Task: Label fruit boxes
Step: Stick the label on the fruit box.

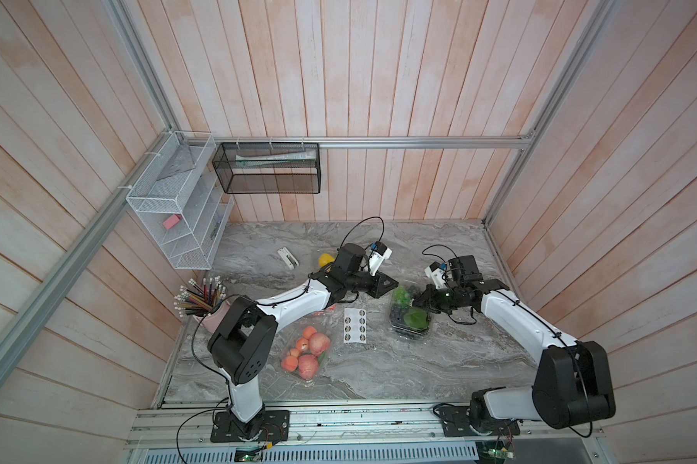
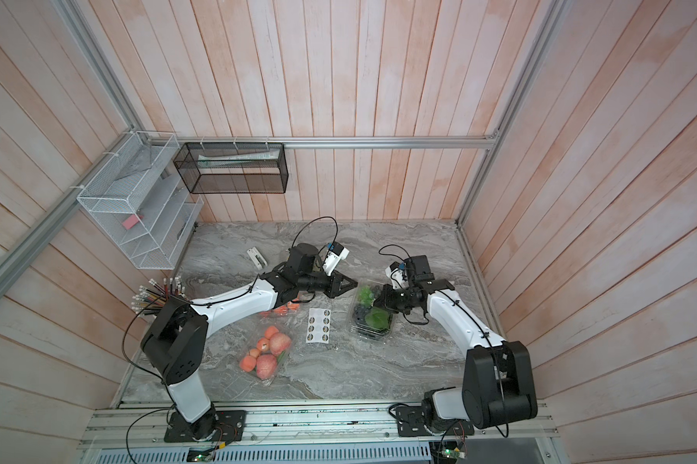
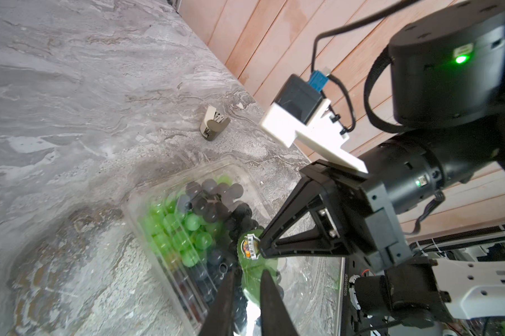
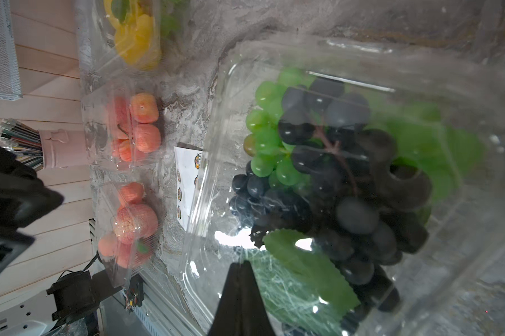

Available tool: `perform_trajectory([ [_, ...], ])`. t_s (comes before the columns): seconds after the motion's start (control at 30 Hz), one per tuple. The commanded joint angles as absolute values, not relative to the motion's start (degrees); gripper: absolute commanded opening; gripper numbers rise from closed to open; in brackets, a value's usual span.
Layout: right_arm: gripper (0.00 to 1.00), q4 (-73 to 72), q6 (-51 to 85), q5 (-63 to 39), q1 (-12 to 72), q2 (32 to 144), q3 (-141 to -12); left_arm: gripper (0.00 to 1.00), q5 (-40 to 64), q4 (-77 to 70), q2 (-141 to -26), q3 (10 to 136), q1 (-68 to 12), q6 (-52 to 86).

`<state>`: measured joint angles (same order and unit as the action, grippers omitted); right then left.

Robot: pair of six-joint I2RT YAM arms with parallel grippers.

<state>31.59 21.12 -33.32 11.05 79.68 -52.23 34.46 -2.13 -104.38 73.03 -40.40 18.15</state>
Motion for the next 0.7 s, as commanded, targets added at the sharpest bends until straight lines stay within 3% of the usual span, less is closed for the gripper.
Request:
perform_trajectory([
  [0.0, 0.0, 34.05, 19.54, -33.75, 10.25, 80.76, -53.73, 0.17, 36.12, -3.67, -106.12, 74.71, -41.75, 16.03],
  [0.67, 0.0, 34.1, 18.88, -34.62, 8.86, 82.59, -53.33, 0.11, 35.33, -1.42, -114.49, 79.58, -45.84, 15.73],
])
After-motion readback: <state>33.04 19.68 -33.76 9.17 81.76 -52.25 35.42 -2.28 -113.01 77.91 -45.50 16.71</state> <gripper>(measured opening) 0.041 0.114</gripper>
